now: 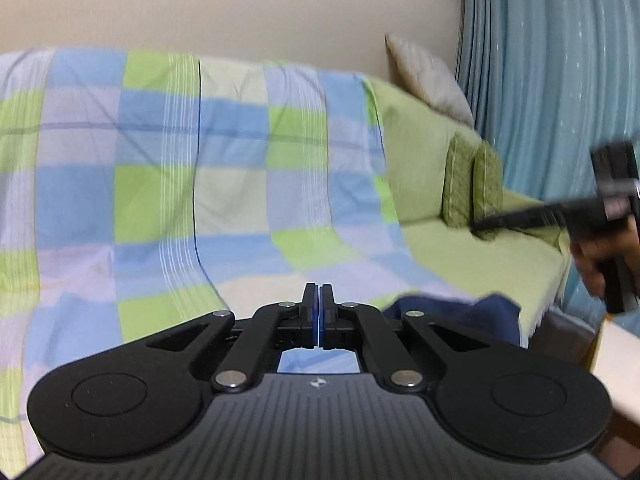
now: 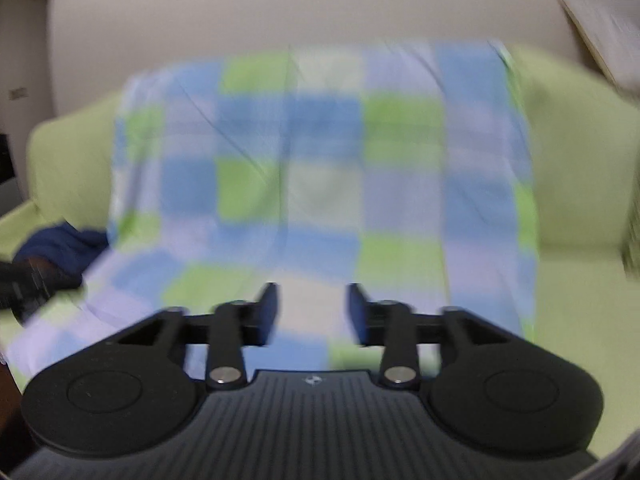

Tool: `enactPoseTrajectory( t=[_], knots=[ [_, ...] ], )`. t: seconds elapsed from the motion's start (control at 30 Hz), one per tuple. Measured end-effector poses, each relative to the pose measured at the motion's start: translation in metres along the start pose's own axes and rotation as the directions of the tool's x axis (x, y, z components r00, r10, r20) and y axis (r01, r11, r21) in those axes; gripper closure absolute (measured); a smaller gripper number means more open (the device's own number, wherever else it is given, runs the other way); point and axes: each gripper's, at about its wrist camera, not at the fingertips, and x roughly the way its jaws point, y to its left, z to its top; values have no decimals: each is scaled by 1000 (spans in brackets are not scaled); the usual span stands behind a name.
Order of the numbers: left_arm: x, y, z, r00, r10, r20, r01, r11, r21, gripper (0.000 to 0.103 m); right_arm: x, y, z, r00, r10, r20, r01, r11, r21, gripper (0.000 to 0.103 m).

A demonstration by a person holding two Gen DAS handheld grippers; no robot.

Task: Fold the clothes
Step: 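Lift the navy shirt with both tools and shake it out over the checked sheet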

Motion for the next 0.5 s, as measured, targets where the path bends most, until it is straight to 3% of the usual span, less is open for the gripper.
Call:
enactPoseTrajectory(
  t=[0.07,0.1,0.13,0.23,0.37,0.5],
  knots=[
    [5,-6,-17,1000,-18,-23,19,999,36,73,-9,1,-40,999,-4,-37,3,1000,-27,55],
    [8,-9,-25,999,-30,-31,32,998,59,58,-15,5,-51,999,3,-44,-5,999,-44,47],
    [1,-16,-37,998,-44,-37,47,995,88,54,-22,9,-57,999,9,-45,-12,998,-61,39],
    [-1,-24,-68,994,-47,-96,63,983,172,53,-51,45,-79,998,46,-46,-53,983,-173,28],
    [0,-28,-101,987,-61,-147,94,969,231,53,-83,107,-95,995,78,-55,-91,953,-289,28],
    [-1,-29,-127,983,-82,-164,130,944,304,53,-93,166,-122,988,83,-132,-131,904,-408,27]
  ],
)
